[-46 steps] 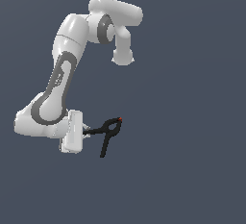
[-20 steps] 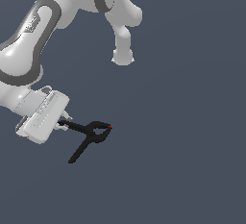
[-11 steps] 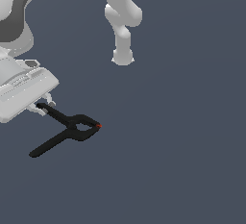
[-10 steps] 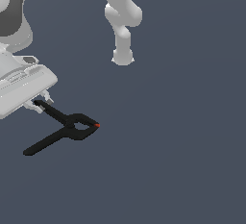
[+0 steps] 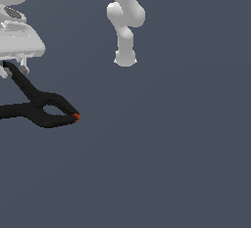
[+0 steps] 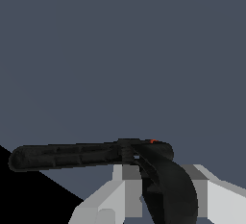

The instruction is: Pick up the object and move it to a goal position.

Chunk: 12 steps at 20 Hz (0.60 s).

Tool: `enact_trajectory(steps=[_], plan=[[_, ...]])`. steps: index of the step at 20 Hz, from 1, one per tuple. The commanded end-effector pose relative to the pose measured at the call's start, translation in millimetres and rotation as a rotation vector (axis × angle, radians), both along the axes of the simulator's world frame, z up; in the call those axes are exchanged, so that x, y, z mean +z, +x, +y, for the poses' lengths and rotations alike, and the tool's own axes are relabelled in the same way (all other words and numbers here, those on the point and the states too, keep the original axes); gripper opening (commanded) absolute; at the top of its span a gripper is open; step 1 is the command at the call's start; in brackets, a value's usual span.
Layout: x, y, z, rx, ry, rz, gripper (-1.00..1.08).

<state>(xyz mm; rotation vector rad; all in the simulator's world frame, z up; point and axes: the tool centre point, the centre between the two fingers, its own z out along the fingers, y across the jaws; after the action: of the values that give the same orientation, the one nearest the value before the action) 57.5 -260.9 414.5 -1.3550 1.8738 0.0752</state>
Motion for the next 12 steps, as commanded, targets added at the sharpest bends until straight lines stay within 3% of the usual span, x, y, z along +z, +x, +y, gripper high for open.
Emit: enact_trajectory(steps=[1, 12], plan=[[28, -6, -2, -0.044, -0.012, -0.03, -1.0], [89, -22, -6, -0.148, -0.045, -0.092, -1.0]])
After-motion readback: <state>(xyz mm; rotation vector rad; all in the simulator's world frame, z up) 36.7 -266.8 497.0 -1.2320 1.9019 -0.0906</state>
